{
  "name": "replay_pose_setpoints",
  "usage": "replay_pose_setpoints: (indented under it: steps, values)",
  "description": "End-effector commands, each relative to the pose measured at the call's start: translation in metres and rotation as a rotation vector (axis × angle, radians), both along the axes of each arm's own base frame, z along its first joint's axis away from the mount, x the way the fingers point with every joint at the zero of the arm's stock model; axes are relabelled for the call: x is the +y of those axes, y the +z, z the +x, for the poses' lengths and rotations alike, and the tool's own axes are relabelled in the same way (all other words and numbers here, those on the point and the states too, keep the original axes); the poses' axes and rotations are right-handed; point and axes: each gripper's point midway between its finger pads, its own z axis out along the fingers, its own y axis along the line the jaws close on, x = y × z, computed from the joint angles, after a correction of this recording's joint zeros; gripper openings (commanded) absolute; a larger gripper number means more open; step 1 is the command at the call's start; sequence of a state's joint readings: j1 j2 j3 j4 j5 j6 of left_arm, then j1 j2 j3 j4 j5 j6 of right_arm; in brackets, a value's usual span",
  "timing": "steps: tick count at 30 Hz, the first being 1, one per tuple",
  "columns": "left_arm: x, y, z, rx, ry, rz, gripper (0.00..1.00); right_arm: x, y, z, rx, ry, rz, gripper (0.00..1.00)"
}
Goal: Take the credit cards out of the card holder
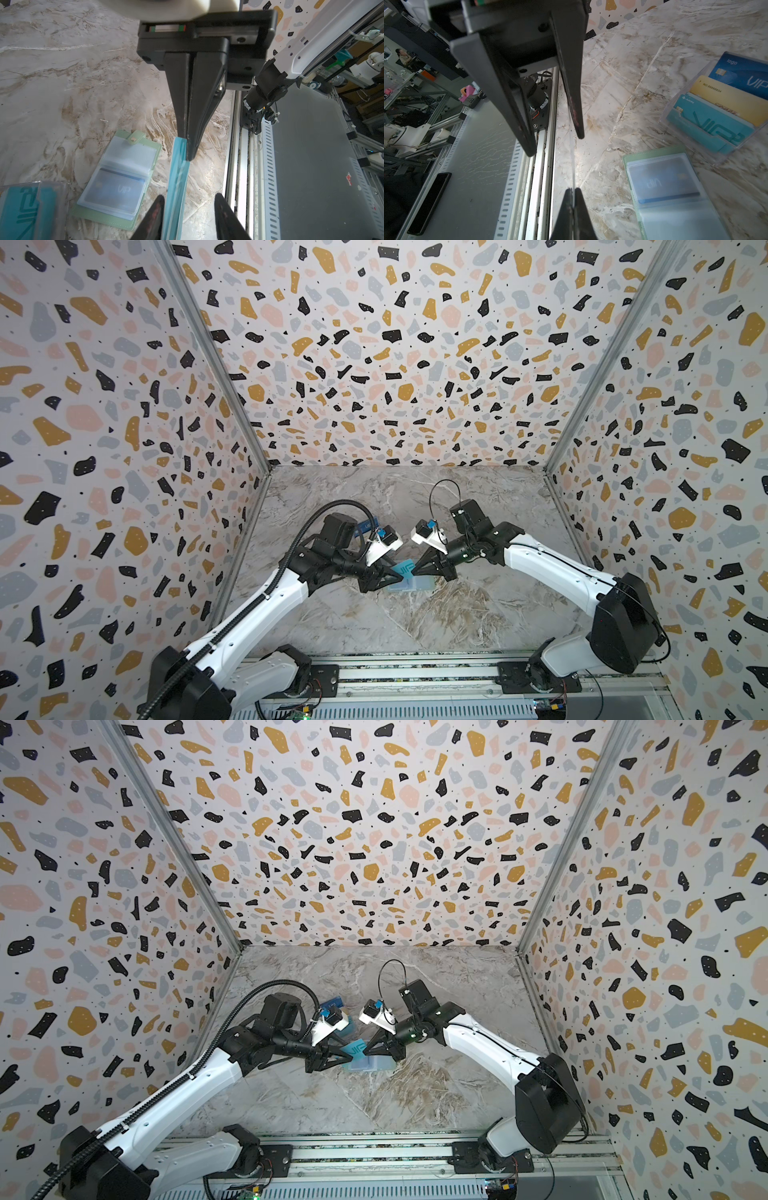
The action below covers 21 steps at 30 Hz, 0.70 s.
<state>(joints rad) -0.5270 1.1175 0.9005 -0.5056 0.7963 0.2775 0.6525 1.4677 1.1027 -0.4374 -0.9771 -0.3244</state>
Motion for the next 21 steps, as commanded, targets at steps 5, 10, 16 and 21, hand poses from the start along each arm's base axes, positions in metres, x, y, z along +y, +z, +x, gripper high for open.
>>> replay_pose_setpoints:
  steps: [5, 10, 16, 21]
  values:
    - [-0.005, 0.013, -0.001, -0.021, -0.035, -0.027, 0.32, 0.004, 0.014, 0.001, -0.04, 0.02, 0.038, 0.0]
    - [-0.006, 0.013, 0.001, -0.022, -0.032, -0.028, 0.26, 0.004, 0.013, 0.002, -0.043, 0.015, 0.033, 0.0]
    - [-0.006, 0.01, 0.003, -0.018, -0.023, -0.025, 0.15, 0.004, 0.01, 0.006, -0.04, -0.007, 0.02, 0.0]
    - [-0.006, 0.008, 0.007, -0.022, -0.007, -0.022, 0.07, 0.004, 0.011, 0.013, -0.046, -0.037, 0.01, 0.0]
